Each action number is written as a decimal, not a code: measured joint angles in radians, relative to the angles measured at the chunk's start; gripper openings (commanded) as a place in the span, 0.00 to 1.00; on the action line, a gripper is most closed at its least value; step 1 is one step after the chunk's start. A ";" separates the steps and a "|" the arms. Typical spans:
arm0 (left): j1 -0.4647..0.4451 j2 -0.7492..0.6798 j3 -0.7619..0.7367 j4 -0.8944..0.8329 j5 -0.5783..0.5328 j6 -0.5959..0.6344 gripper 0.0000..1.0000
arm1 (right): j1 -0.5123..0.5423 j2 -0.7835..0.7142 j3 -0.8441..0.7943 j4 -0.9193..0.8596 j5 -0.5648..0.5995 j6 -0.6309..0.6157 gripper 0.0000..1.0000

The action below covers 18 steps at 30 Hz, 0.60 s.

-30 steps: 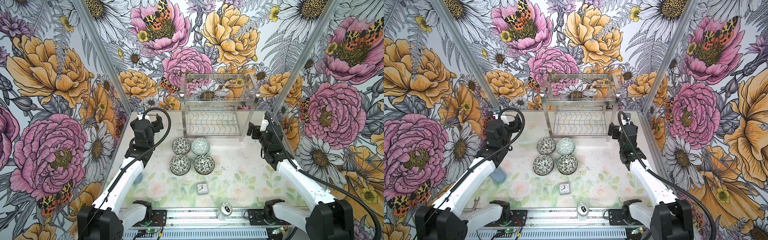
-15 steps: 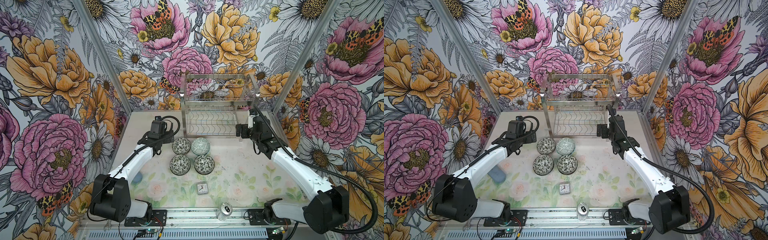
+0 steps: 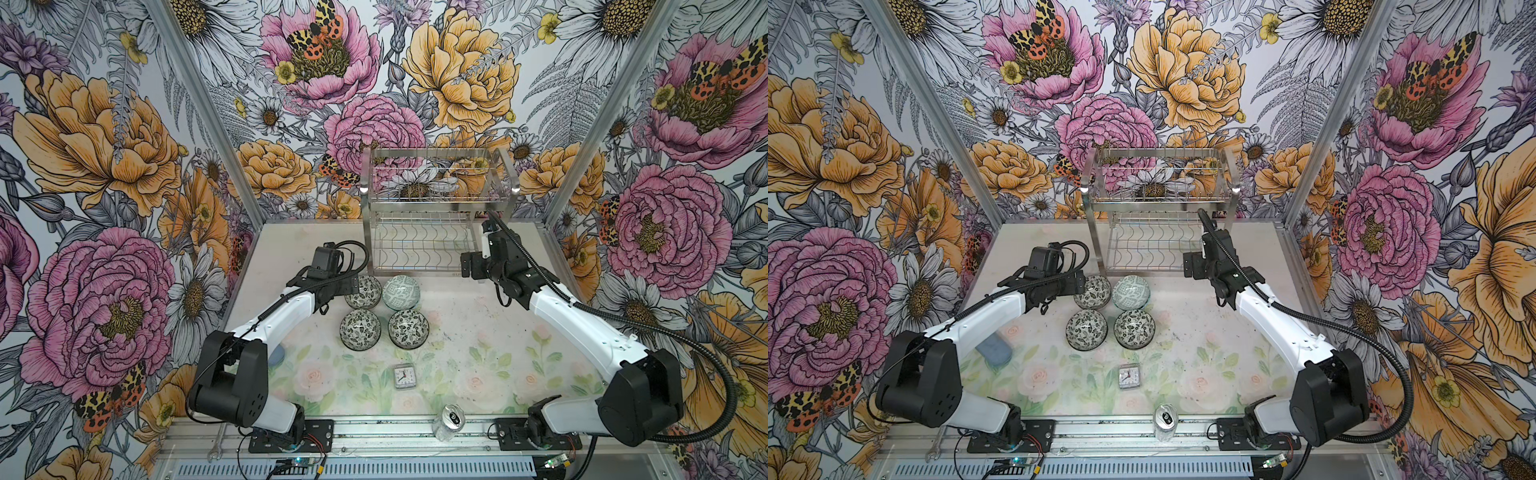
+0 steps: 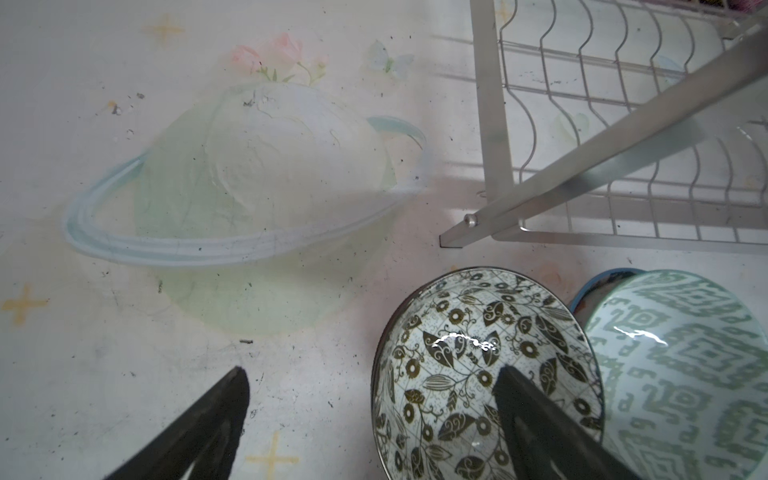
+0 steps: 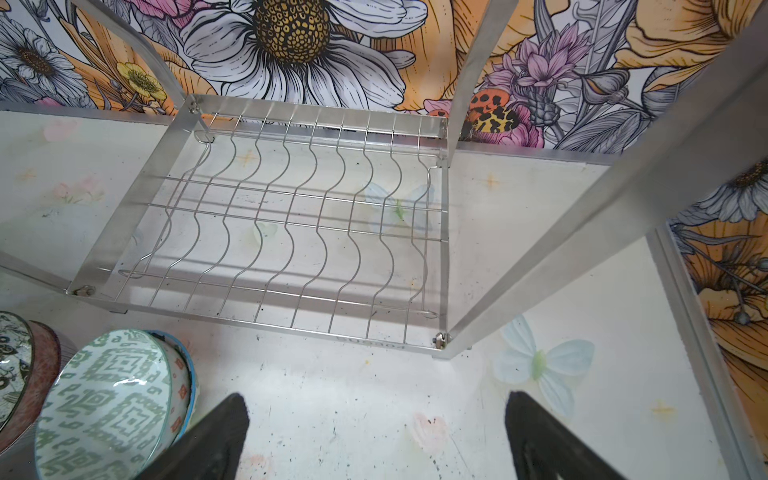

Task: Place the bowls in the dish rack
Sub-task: 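Move the left gripper toward the leaf-pattern bowl while the right gripper moves toward the rack, then lower the left gripper onto the leaf-pattern bowl rim and close it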

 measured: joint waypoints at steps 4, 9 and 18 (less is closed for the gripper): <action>-0.003 0.018 -0.005 0.000 0.015 -0.013 0.79 | 0.010 0.022 0.007 -0.001 0.009 -0.003 0.98; -0.008 0.037 -0.006 -0.002 0.034 -0.029 0.57 | 0.012 0.036 0.007 -0.001 0.017 -0.003 0.98; -0.013 0.076 -0.006 -0.013 0.045 -0.034 0.38 | 0.012 0.042 0.007 -0.002 0.029 -0.004 0.98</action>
